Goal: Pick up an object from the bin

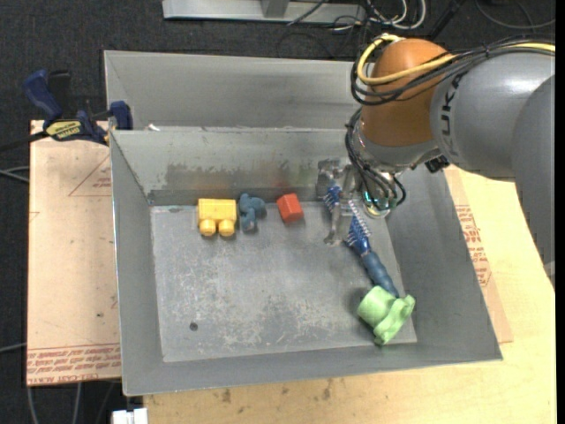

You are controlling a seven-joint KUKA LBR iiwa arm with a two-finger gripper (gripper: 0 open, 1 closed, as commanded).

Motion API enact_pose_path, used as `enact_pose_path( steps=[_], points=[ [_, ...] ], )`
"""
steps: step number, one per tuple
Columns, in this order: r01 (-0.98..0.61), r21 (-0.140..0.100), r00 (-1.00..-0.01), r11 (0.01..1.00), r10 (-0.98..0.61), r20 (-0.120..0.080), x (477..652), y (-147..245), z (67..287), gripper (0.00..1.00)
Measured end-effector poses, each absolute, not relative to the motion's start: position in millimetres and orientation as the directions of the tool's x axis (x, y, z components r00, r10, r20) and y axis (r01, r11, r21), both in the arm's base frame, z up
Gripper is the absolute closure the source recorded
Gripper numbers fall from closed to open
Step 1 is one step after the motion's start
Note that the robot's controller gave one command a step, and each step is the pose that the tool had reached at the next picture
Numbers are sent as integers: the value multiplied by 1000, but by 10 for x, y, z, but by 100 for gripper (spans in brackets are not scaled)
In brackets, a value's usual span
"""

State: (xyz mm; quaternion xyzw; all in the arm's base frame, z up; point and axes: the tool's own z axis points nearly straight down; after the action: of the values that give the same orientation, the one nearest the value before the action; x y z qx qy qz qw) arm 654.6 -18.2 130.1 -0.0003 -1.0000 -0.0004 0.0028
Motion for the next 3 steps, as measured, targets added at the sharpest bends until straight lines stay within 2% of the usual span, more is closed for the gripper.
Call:
enact_pose_path(
  steps=[1,2,3],
  points=[
    [487,-1,-874,874,487,2,6414,-668,680,0],
    [226,6,-974,974,226,-5,6506,-1412,1012,0],
    [-442,-2,-897,897,-442,-7,6429,-1460,1016,0]
  ],
)
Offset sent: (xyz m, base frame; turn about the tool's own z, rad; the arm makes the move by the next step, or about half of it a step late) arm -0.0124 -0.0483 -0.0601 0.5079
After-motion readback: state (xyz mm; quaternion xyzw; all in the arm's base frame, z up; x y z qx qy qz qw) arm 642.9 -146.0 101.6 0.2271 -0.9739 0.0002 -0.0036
